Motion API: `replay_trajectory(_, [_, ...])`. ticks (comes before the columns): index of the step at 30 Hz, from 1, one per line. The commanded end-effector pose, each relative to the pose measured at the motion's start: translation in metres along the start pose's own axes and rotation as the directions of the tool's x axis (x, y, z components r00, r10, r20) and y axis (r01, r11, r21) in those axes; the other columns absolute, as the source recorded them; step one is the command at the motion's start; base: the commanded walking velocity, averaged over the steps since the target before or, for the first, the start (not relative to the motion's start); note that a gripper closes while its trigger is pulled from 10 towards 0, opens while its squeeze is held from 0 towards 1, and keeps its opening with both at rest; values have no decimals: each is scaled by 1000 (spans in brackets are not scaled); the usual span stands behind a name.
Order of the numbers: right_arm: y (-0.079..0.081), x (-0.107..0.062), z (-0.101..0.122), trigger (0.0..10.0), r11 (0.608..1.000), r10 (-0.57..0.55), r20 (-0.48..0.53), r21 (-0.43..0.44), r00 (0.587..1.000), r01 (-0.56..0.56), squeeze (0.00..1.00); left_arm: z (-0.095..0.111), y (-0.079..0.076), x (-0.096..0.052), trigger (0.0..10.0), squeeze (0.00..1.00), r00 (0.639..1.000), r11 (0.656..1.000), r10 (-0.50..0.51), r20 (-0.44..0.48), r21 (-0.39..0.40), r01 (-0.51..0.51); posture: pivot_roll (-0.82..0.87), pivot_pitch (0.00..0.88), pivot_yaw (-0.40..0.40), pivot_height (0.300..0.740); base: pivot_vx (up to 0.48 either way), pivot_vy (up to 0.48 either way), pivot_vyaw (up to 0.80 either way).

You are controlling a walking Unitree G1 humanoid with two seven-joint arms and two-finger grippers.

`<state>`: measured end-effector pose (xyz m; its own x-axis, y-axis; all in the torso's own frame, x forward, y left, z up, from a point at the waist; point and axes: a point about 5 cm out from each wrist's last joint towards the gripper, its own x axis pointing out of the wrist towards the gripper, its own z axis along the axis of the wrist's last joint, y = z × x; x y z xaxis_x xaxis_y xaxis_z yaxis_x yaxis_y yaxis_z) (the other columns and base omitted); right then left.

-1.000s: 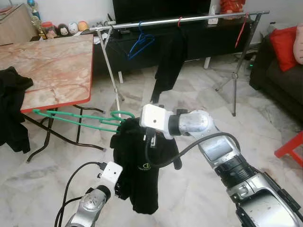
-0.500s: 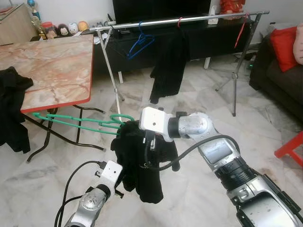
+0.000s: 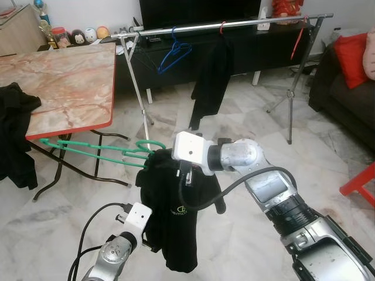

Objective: Hang hanger

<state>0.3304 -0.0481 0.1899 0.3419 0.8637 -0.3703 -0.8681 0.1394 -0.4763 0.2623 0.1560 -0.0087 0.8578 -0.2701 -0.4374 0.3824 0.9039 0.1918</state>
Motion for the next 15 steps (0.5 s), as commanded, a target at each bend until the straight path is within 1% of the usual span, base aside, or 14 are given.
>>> replay_trajectory(1, [-4, -4, 6, 0, 999, -13, 17, -50, 1000, 14, 0, -12, 11, -6, 0, 0, 998, 999, 44, -54, -1, -44, -147, 0, 60, 740, 0, 0, 0])
replay_trajectory(3, [-3, -5, 3, 0, 998, -16, 4, -54, 1000, 16, 0, -14, 14, -7, 0, 0, 996, 998, 57, -61, -6, -57, -146, 0, 62, 740, 0, 0, 0])
replay_trajectory(4, [-2, -7, -1, 0, 998, -15, -6, -54, 1000, 15, 0, -17, 17, -9, 0, 0, 993, 996, 84, -78, -24, -87, -146, 0, 62, 740, 0, 0, 0])
replay_trajectory(6, [-2, -8, -2, 0, 998, -15, -8, -53, 1000, 14, 0, -18, 19, -10, 0, 0, 992, 995, 94, -85, -31, -97, -146, 0, 62, 740, 0, 0, 0])
replay_trajectory(7, [-1, -10, -4, 0, 999, -12, -9, -51, 1000, 11, 0, -21, 21, -11, 0, 0, 988, 992, 116, -101, -44, -121, -144, 0, 64, 740, 0, 0, 0])
replay_trajectory(9, [-1, -10, -5, 0, 999, -11, -9, -51, 1000, 11, 0, -22, 22, -12, 0, 0, 987, 991, 123, -106, -48, -128, -144, 0, 64, 740, 0, 0, 0])
replay_trajectory(10, [-2, -17, -13, 0, 999, -5, -12, -33, 1000, 4, 0, -28, 26, -14, 0, 0, 978, 985, 152, -142, -58, -162, -145, 0, 68, 740, 0, 0, 0])
replay_trajectory(12, [-3, -25, -24, 0, 1000, 2, -16, -10, 1000, -2, 0, -36, 30, -18, 0, 0, 964, 977, 187, -187, -68, -203, -145, 0, 68, 740, 0, 0, 0])
replay_trajectory(15, [-3, -27, -26, 0, 1000, 3, -16, -7, 1000, -3, 0, -37, 30, -19, 0, 0, 961, 975, 195, -196, -70, -212, -145, 0, 68, 740, 0, 0, 0])
